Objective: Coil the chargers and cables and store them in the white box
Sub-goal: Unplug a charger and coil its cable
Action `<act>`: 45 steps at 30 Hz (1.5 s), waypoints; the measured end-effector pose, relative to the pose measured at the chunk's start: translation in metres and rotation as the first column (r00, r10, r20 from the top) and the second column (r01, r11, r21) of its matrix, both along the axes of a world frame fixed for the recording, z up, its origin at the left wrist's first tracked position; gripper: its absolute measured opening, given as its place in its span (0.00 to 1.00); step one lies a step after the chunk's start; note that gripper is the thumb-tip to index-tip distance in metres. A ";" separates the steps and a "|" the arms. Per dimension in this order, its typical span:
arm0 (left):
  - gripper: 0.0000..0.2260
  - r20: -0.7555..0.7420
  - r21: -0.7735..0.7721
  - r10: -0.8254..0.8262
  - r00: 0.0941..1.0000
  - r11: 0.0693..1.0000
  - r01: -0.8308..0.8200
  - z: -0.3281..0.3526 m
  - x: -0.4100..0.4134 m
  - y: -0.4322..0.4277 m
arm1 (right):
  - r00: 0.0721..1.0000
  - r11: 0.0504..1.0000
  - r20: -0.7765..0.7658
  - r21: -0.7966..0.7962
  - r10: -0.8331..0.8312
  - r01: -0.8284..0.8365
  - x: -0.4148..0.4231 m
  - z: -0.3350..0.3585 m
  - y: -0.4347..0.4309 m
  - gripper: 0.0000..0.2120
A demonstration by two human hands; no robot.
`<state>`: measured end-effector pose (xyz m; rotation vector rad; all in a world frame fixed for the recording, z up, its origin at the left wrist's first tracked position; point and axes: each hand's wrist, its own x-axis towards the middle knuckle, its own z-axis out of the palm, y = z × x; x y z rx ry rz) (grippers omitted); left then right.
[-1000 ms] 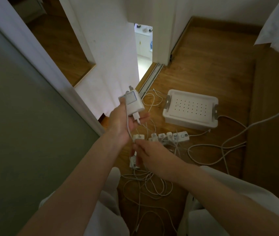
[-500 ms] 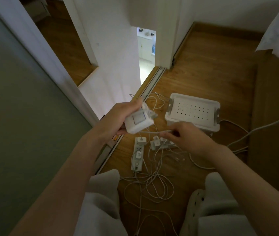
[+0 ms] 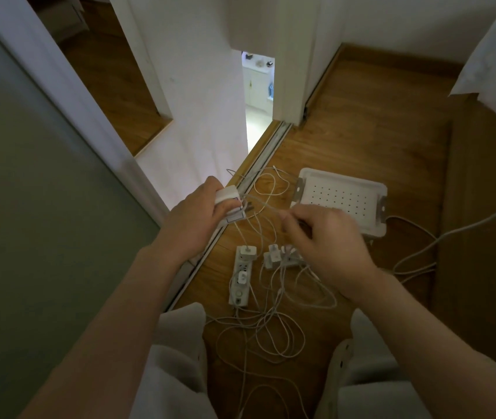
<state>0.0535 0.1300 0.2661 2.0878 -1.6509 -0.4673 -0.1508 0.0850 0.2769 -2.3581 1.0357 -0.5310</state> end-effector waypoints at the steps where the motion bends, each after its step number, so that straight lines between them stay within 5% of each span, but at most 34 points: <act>1: 0.11 -0.027 0.006 0.035 0.999 0.999 -0.035 -0.001 -0.002 -0.002 | 0.999 0.999 -0.017 0.028 0.038 -0.038 0.004 -0.002 0.008 0.18; 7: 0.10 -0.319 0.063 0.185 0.930 0.983 -0.174 -0.008 -0.018 -0.011 | 0.965 0.956 -0.052 0.162 0.256 -0.245 0.023 -0.019 0.039 0.17; 12: 0.15 -0.587 0.172 0.310 0.748 0.950 -0.259 -0.004 -0.038 -0.014 | 0.949 0.930 -0.120 0.270 0.290 -0.250 0.028 -0.040 0.050 0.23; 13: 0.17 -0.692 0.200 0.332 0.640 0.941 -0.272 -0.002 -0.040 -0.014 | 0.948 0.925 -0.126 0.285 0.294 -0.249 0.028 -0.043 0.050 0.20; 15: 0.20 -0.917 0.242 0.298 0.263 0.943 -0.227 0.004 -0.041 -0.014 | 0.937 0.919 -0.138 0.282 0.321 -0.274 0.030 -0.046 0.051 0.12; 17: 0.21 -0.973 0.225 0.215 -0.079 0.963 -0.152 0.009 -0.039 -0.012 | 0.925 0.913 -0.137 0.268 0.353 -0.309 0.031 -0.048 0.052 0.07; 20: 0.20 -0.951 0.195 0.168 -0.259 0.978 -0.080 0.012 -0.037 -0.010 | 0.913 0.904 -0.172 0.296 0.369 -0.309 0.032 -0.042 0.047 0.06; 27: 0.18 -0.991 0.123 0.121 -0.049 0.992 -0.031 0.022 -0.025 -0.005 | 0.931 0.955 -0.297 0.268 0.210 -0.130 0.020 -0.039 0.003 0.06; 31: 0.19 -0.799 0.097 0.035 0.601 0.993 0.071 0.023 -0.011 0.000 | 0.940 0.968 -0.306 0.240 0.150 -0.077 0.016 -0.038 -0.006 0.12; 34: 0.14 -0.586 0.121 -0.018 0.810 0.987 0.109 0.018 -0.001 0.005 | 0.941 0.981 -0.323 0.188 0.102 -0.042 0.011 -0.034 -0.012 0.14; 45: 0.12 0.008 0.102 0.000 1.000 0.995 -0.001 -0.005 0.011 0.005 | 0.989 0.991 -0.138 0.121 -0.042 0.059 0.014 -0.009 -0.006 0.14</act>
